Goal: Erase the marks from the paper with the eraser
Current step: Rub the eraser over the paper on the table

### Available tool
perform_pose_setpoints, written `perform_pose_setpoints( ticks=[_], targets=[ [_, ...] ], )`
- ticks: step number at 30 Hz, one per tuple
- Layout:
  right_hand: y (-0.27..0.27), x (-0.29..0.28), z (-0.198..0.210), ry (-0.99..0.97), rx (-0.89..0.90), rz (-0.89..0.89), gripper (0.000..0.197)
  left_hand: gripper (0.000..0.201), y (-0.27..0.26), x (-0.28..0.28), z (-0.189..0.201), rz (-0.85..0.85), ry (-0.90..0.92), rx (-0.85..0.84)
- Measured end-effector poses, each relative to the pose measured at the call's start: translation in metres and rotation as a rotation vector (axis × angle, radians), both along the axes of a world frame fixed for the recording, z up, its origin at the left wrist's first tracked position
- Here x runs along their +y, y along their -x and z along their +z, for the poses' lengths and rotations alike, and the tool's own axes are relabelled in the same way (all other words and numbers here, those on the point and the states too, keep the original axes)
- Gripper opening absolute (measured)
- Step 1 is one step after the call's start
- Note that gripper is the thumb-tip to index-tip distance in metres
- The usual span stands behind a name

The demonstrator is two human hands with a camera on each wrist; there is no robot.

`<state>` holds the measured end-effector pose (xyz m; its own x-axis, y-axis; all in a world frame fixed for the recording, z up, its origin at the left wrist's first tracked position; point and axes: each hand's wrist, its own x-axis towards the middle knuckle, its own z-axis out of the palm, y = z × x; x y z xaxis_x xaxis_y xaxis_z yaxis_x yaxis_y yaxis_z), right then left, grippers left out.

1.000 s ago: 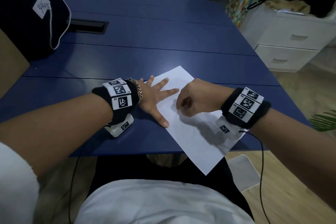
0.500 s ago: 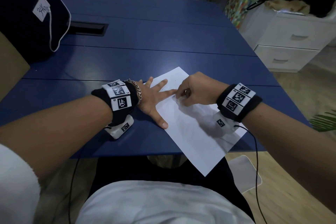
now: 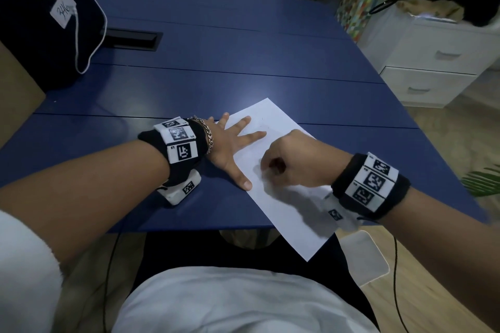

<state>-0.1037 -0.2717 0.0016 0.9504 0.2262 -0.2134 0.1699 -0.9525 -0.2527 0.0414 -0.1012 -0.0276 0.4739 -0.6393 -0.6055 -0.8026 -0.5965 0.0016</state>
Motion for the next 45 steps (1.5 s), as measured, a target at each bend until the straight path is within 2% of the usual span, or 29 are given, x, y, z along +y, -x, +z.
perform_pose_setpoints(
  ticks=[2,6,9,12,15,18,21,23,25,29,30,31,33,34,35,37,40,45],
  targets=[
    [0.002,0.002,0.001,0.026,0.021,0.046,0.012,0.147,0.000,0.000,0.000,-0.003,0.002,-0.004],
    [-0.009,-0.015,0.004,0.029,-0.068,-0.104,0.005,0.147,0.001,0.000,0.000,0.007,0.001,0.006],
    [0.001,0.003,-0.001,0.063,-0.062,-0.015,0.011,0.149,0.001,0.000,0.000,0.009,-0.008,-0.001],
    [0.007,0.011,0.000,0.023,-0.007,0.039,0.008,0.149,0.002,-0.001,0.001,0.002,-0.005,0.006],
    [-0.003,-0.007,0.002,0.013,-0.058,-0.044,0.004,0.145,0.003,0.001,0.002,0.005,0.021,0.016],
    [-0.005,-0.011,-0.002,-0.001,-0.097,-0.090,0.013,0.149,0.003,0.007,-0.001,-0.008,0.096,-0.002],
    [-0.005,-0.008,0.003,0.010,-0.044,-0.088,0.004,0.148,0.002,0.022,-0.006,-0.004,0.164,-0.018],
    [-0.011,-0.008,0.011,0.000,-0.031,-0.110,0.011,0.142,0.002,0.029,-0.008,0.006,0.161,0.004],
    [-0.022,-0.005,0.013,-0.024,-0.054,-0.122,0.015,0.144,0.003,0.032,-0.009,0.018,0.148,0.023],
    [-0.037,0.011,0.001,-0.014,-0.101,-0.125,0.009,0.151,0.002,0.030,-0.012,0.051,0.127,0.030],
    [-0.036,0.016,-0.002,-0.017,-0.105,-0.103,0.003,0.151,0.002,0.030,-0.012,0.054,0.124,0.031],
    [-0.033,0.023,-0.005,-0.026,-0.105,-0.062,0.009,0.151,0.002,0.029,-0.012,0.055,0.122,0.031],
    [-0.026,0.032,-0.005,-0.052,-0.096,0.091,0.033,0.151,0.001,0.030,-0.012,0.052,0.113,0.034],
    [-0.027,0.031,-0.004,-0.047,-0.075,0.135,0.033,0.151,0.001,0.030,-0.011,0.050,0.106,0.033],
    [-0.031,0.029,-0.002,-0.005,-0.056,0.148,0.024,0.151,0.001,0.029,-0.012,0.049,0.097,0.031],
    [-0.042,0.016,0.003,0.090,-0.063,0.075,0.009,0.149,0.001,0.029,-0.012,0.055,0.086,0.026],
    [-0.045,0.012,0.001,0.080,-0.125,-0.014,0.011,0.150,0.001,0.029,-0.011,0.069,0.078,0.025],
    [-0.026,0.030,-0.001,-0.007,0.017,0.163,0.008,0.154,0.003,0.028,-0.008,0.049,0.054,0.028]
  ],
)
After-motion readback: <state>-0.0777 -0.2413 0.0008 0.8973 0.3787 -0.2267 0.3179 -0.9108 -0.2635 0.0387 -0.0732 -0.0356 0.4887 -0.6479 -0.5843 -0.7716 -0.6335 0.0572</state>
